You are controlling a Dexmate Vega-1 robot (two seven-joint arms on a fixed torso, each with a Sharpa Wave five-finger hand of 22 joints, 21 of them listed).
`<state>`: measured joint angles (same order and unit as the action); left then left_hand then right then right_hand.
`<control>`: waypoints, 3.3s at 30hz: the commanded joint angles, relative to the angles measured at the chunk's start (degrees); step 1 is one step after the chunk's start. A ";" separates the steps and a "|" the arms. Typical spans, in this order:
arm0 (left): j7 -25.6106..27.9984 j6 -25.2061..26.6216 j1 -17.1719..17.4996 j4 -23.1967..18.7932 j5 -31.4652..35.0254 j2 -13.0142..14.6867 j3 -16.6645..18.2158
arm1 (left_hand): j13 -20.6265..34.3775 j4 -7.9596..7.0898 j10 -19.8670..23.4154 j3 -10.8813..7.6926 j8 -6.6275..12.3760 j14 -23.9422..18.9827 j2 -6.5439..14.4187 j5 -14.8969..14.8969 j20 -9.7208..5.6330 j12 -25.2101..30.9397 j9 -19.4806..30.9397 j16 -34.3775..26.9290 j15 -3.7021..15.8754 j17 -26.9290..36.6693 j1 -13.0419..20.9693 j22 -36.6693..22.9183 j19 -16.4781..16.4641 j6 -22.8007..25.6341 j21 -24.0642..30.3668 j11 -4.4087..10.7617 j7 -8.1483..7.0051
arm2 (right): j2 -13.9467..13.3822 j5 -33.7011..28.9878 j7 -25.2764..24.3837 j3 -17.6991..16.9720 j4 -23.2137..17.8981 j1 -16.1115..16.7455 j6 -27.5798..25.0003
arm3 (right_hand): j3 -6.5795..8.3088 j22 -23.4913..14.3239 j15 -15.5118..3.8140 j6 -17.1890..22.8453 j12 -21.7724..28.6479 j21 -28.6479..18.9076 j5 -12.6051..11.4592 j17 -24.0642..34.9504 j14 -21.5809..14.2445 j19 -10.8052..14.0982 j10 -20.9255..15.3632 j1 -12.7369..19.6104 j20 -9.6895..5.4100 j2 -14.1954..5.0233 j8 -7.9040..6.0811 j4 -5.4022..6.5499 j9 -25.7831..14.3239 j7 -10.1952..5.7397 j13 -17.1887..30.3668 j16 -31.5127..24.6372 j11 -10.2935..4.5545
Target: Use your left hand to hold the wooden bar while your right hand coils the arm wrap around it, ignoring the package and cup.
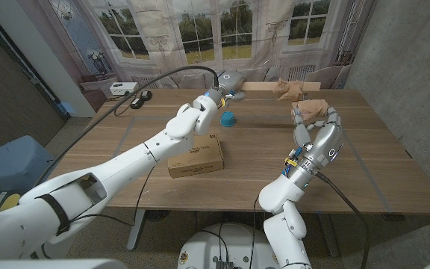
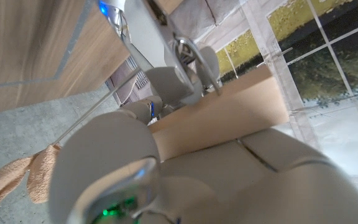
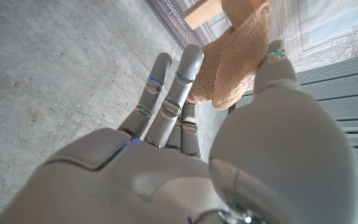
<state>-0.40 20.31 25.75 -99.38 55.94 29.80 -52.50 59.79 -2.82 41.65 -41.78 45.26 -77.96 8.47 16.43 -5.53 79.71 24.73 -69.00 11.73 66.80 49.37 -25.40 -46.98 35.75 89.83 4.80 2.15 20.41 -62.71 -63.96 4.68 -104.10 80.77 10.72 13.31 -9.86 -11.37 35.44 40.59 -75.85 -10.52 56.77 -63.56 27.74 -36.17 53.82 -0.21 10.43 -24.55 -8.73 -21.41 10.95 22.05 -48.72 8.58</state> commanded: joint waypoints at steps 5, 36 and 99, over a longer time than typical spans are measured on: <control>-7.89 -2.06 -2.78 -0.10 3.49 0.48 -2.09 | -1.70 -0.18 0.61 0.22 -1.13 0.86 0.84 -0.84 -5.22 -1.77 -0.87 0.05 -0.06 0.56 1.65 -0.06 0.80 4.15 -0.34 0.63 2.23 | -5.61 0.39 -0.04 2.39 -5.14 -1.51 0.99 | 1.67 -0.15 -1.09 22.73 0.22 0.17 -0.34 0.21 -0.19 0.06 -26.22 16.93 -0.29 -17.35 -0.18 -0.06 -0.22 -7.39 11.02 0.32 -10.19; 5.46 -11.04 1.40 -1.02 7.26 3.12 0.35 | -4.93 -1.53 1.71 0.24 -3.62 5.43 -2.61 1.32 -4.36 -6.60 -0.23 1.86 -0.20 0.51 -0.75 1.70 4.55 6.92 -0.65 1.56 -0.99 | -32.52 35.58 17.32 9.37 -26.50 -6.92 -23.80 | 2.10 -0.16 -1.05 22.55 -0.19 0.58 -0.22 0.26 -0.42 0.02 -26.17 16.40 -0.29 -17.17 0.13 -0.06 -0.43 -7.62 11.08 0.98 -10.35; 22.79 -11.74 8.52 -3.50 12.13 5.11 3.93 | 11.07 -5.81 -2.49 0.34 1.02 3.40 -1.57 7.75 -5.15 2.67 10.90 -0.48 0.15 2.61 -3.62 -1.68 2.78 0.60 -0.96 3.08 -3.34 | -58.14 69.28 32.30 12.32 -39.84 -37.30 -90.71 | 2.14 -0.17 -1.10 23.32 -3.46 1.69 -0.30 -1.71 2.21 -1.98 -26.95 16.57 -0.99 -18.31 3.74 -0.48 2.67 -9.43 6.67 2.17 -9.86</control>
<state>21.89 8.37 33.75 -102.40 67.86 34.69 -48.95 70.68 -8.46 39.30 -41.53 45.93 -74.72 6.36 23.71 -4.82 82.01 35.57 -69.51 11.76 69.22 45.54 -27.08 -44.21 35.96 88.96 7.66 -1.02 -31.62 -0.61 -31.77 15.54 -145.01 48.97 -75.46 13.32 -9.94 -10.35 36.27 37.48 -74.41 -10.58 55.02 -62.28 26.07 -36.26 53.20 -0.59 9.81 -21.38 -8.73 -19.23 10.95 26.97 -46.41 8.50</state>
